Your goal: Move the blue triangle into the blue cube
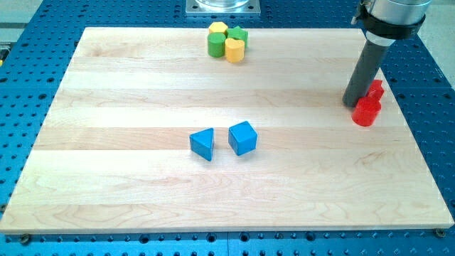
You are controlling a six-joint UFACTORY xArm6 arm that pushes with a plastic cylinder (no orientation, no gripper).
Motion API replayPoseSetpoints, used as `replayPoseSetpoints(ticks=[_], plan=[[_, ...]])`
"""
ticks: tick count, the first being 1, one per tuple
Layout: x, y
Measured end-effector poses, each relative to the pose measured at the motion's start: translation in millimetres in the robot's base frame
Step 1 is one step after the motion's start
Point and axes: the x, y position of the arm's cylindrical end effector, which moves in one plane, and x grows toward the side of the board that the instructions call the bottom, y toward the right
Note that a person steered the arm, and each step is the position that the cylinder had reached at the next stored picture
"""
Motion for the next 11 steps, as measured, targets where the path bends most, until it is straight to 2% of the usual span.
replayPoseSetpoints(ticks=[1, 3, 4, 5, 6, 7, 9, 11], plan=[[19.0, -56.5], [19.9, -203.3], [41.1, -261.0], [93.0, -306.0], [132.7, -320.1], [144.2, -304.1], [61.5, -256.9], [76.0, -296.1]])
